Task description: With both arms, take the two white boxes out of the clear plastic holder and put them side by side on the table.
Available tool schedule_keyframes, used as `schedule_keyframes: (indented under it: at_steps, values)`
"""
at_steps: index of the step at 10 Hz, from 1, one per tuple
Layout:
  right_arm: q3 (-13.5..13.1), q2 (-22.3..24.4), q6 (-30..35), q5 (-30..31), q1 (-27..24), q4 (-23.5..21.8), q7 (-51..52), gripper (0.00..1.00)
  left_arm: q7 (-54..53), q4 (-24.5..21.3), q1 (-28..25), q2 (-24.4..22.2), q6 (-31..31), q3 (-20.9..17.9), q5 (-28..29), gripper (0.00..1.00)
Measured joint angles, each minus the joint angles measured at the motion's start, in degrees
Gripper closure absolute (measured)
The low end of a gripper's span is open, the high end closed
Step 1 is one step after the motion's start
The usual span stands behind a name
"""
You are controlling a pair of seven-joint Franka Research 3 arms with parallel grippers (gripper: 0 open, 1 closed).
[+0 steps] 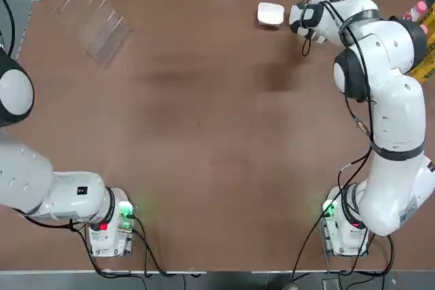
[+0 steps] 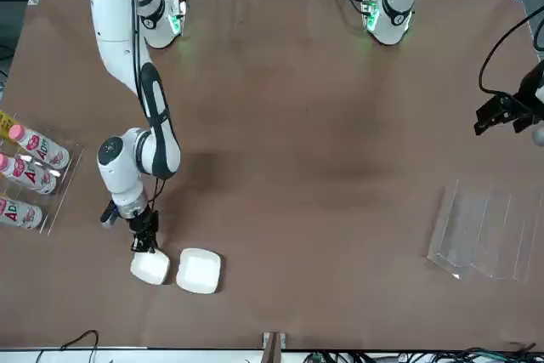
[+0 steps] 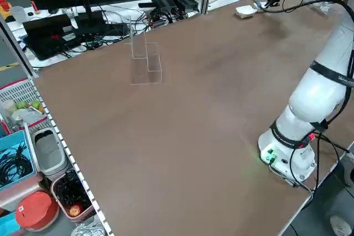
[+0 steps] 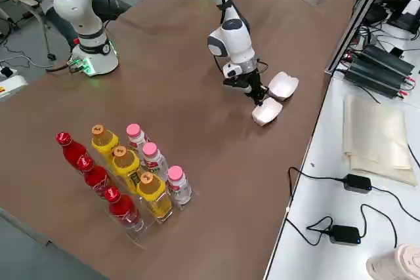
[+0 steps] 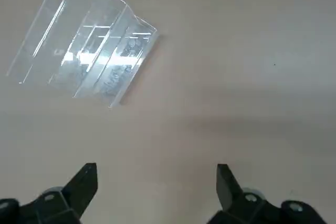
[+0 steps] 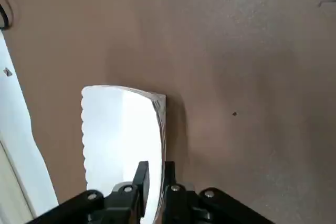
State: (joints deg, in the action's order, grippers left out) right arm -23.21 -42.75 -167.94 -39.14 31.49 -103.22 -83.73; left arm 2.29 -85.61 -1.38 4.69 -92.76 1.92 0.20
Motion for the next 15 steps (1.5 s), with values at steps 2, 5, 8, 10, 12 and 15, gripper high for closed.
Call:
schedule_keyframes:
  at_steps: [2,5,8,10,12,15]
  values:
    - [0.05,0.00,0.17,0.00,0.04,0.00,0.01,0.79,0.02,0.00,-0.09,0.00,0.00,-0.02,0.00,0.00]
    - [0.06,0.08,3.43,0.00,0.09,0.01,0.78,0.72,0.02,0.15,-0.58,0.01,-0.04,-0.10,0.00,0.00]
    - [0.01,1.43,6.11,0.00,0.10,0.31,1.01,0.65,0.02,0.99,-0.79,0.05,-0.03,-0.10,-0.12,0.00]
    - [-0.18,3.74,9.60,0.05,0.23,0.52,1.11,0.61,0.02,0.98,-0.80,0.34,0.08,-0.10,-0.20,0.00]
    - [-1.46,6.56,14.39,0.90,1.30,0.56,2.80,0.58,0.02,0.98,-0.94,0.68,0.16,-0.11,-0.20,0.00]
    - [-4.40,11.15,24.46,4.72,1.97,1.61,9.31,0.24,-0.10,1.01,-1.92,0.74,0.16,-0.12,-0.20,0.00]
